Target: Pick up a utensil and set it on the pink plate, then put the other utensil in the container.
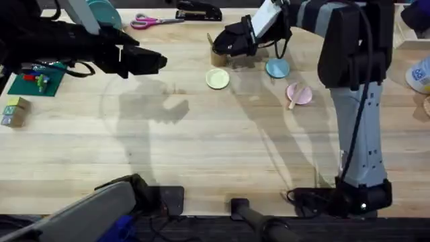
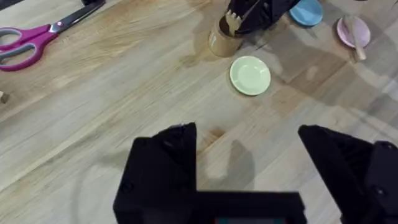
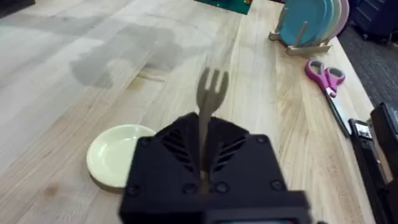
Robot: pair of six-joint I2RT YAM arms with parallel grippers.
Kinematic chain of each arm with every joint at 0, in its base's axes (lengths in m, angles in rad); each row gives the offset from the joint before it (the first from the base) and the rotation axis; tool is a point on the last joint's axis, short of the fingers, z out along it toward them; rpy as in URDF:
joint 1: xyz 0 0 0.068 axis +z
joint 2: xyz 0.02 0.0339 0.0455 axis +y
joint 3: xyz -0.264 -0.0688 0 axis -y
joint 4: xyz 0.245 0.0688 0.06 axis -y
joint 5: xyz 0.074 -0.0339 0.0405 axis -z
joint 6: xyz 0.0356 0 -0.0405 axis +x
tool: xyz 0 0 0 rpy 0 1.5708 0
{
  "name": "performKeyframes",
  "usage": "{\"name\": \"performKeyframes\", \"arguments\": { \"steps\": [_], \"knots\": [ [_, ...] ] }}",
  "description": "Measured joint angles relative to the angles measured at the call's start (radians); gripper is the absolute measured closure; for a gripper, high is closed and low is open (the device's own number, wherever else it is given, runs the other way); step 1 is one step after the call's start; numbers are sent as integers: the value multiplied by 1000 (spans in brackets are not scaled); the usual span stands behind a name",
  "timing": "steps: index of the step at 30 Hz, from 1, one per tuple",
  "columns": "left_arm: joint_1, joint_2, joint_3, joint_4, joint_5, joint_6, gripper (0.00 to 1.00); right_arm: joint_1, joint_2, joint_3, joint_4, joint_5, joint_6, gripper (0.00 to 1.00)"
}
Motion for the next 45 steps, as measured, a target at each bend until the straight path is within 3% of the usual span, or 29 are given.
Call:
{"name": "performKeyframes", "arguments": {
  "steps": [1,7,8,17,23,30,38,45],
  "knots": [
    [0,0,0,0,0,0,6,0,0,0,-1,0,0,928],
    [0,0,0,0,0,0,6,0,0,-1,-3,0,-2,77],
    [0,0,0,0,0,0,6,0,0,-1,-3,1,-2,26],
    [0,0,0,0,0,0,6,-2,-12,-7,-196,36,-66,6],
    [0,0,0,0,0,0,7,-12,-168,-17,-204,79,-37,5],
    [0,0,0,0,0,0,6,-21,-416,-16,-209,143,230,3],
    [0,0,0,0,0,0,5,-21,-581,-16,-372,418,530,4],
    [0,0,0,0,0,0,5,-14,-688,-16,-404,685,833,4]
  ]
}}
